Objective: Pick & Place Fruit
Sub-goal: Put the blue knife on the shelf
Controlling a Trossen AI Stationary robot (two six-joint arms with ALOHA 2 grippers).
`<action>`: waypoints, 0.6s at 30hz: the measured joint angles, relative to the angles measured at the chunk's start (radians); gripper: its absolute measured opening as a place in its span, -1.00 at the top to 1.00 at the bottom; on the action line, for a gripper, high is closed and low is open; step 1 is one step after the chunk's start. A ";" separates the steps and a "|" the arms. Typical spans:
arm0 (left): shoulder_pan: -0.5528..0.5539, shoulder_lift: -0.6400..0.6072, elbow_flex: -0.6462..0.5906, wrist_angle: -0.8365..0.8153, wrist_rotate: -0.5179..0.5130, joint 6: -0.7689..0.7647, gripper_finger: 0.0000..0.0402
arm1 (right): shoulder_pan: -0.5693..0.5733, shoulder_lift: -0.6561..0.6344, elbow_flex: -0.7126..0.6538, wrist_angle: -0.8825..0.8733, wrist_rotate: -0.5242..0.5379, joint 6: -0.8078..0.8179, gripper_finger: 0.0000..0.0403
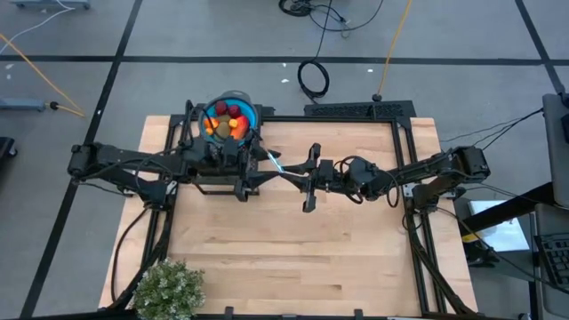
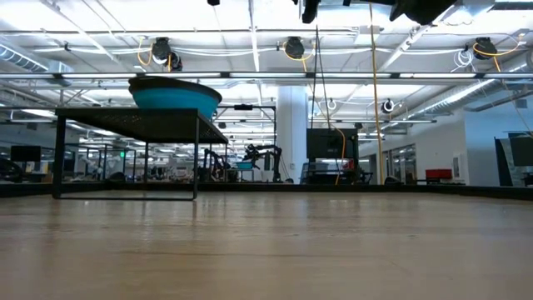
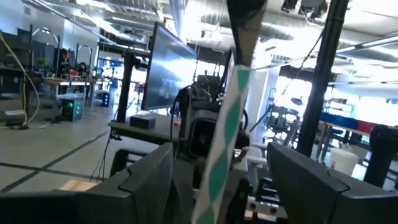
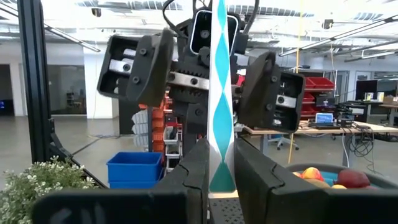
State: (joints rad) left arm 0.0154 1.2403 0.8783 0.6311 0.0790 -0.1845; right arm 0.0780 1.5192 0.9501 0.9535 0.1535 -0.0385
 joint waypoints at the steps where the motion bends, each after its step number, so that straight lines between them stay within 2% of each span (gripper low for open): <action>1: 0.003 0.003 0.000 0.003 0.000 -0.002 -0.26 | 0.000 0.000 0.000 0.000 0.000 0.000 0.79; 4: 0.009 0.014 0.000 -0.001 0.013 -0.003 -0.14 | 0.000 0.000 0.000 0.000 0.000 0.000 0.79; 7: 0.013 0.020 0.000 0.008 0.028 -0.004 0.07 | 0.000 0.000 0.000 -0.001 0.000 0.000 0.79; 15: 0.036 0.022 0.000 0.033 0.091 0.011 0.84 | 0.000 0.000 0.001 -0.001 0.004 0.006 0.79; 18: 0.046 0.022 0.000 0.032 0.096 0.014 0.90 | 0.000 0.000 0.001 -0.009 0.008 0.011 0.75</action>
State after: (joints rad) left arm 0.0614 1.2621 0.8783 0.6633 0.1749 -0.1704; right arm 0.0780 1.5188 0.9512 0.9442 0.1618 -0.0278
